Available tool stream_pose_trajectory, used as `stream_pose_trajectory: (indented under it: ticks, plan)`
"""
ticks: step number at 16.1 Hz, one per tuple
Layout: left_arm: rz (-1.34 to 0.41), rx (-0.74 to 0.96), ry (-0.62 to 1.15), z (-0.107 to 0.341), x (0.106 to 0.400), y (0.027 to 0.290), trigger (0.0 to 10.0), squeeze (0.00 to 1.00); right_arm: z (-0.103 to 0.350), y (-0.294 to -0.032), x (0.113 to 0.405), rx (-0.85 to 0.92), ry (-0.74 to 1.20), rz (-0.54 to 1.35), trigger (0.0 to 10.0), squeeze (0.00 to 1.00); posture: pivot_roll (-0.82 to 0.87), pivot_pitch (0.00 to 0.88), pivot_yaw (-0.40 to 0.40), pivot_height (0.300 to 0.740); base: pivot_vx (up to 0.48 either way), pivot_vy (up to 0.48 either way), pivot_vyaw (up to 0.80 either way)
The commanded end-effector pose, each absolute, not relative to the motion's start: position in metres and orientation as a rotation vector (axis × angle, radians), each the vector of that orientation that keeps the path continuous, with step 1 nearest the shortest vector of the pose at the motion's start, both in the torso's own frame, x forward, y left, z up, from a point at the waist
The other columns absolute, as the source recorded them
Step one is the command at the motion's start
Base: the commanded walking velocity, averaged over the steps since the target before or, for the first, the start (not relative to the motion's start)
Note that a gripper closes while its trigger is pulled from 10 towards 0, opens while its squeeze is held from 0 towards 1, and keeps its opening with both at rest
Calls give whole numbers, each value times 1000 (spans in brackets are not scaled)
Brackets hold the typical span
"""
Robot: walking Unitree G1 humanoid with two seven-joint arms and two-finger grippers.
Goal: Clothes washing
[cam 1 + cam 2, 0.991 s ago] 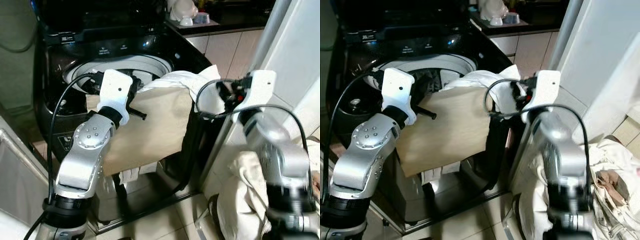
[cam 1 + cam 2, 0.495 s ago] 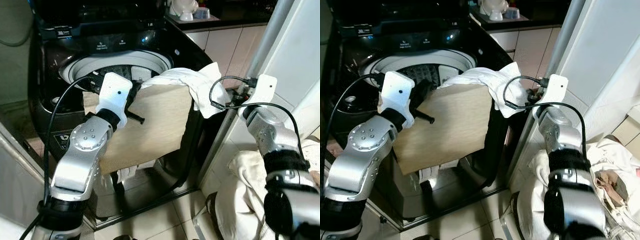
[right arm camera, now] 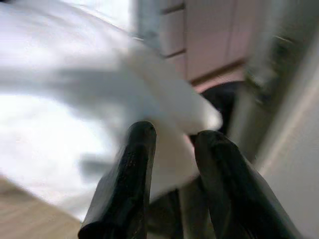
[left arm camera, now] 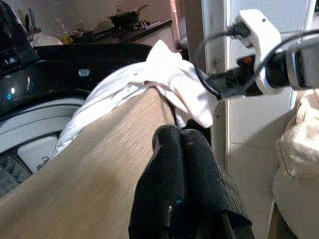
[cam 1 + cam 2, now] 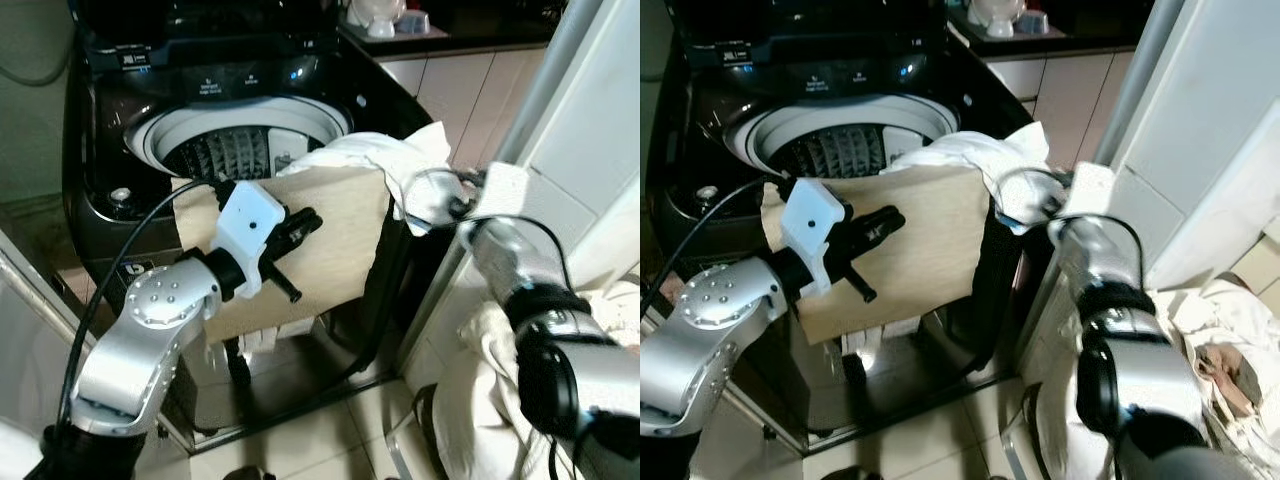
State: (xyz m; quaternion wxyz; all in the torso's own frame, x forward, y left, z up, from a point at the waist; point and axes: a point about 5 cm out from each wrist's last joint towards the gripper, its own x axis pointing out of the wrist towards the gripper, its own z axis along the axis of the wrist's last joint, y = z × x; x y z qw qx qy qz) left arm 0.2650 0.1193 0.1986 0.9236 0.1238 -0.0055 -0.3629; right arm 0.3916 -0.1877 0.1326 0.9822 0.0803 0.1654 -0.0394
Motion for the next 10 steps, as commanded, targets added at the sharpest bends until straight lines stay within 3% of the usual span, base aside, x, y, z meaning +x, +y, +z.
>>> stream_pose_trajectory:
  ticks: [1,5,7,10]
  plan:
    - [-762,266,-14,201,261,119,10000,0,141,-173,397,161,314,-18,10000,0,59,0,-27,740,0,0,0]
    - [-759,269,-6,201,259,121,10000,0,158,-138,405,238,305,139,10000,0,72,0,-38,740,0,0,0]
    - [-752,274,-9,203,260,122,10000,0,193,-122,415,321,221,230,10000,0,70,0,-35,740,0,0,0]
    - [-701,274,-52,208,266,126,10000,0,300,-106,417,553,-241,522,10000,0,65,0,-31,740,0,0,0]
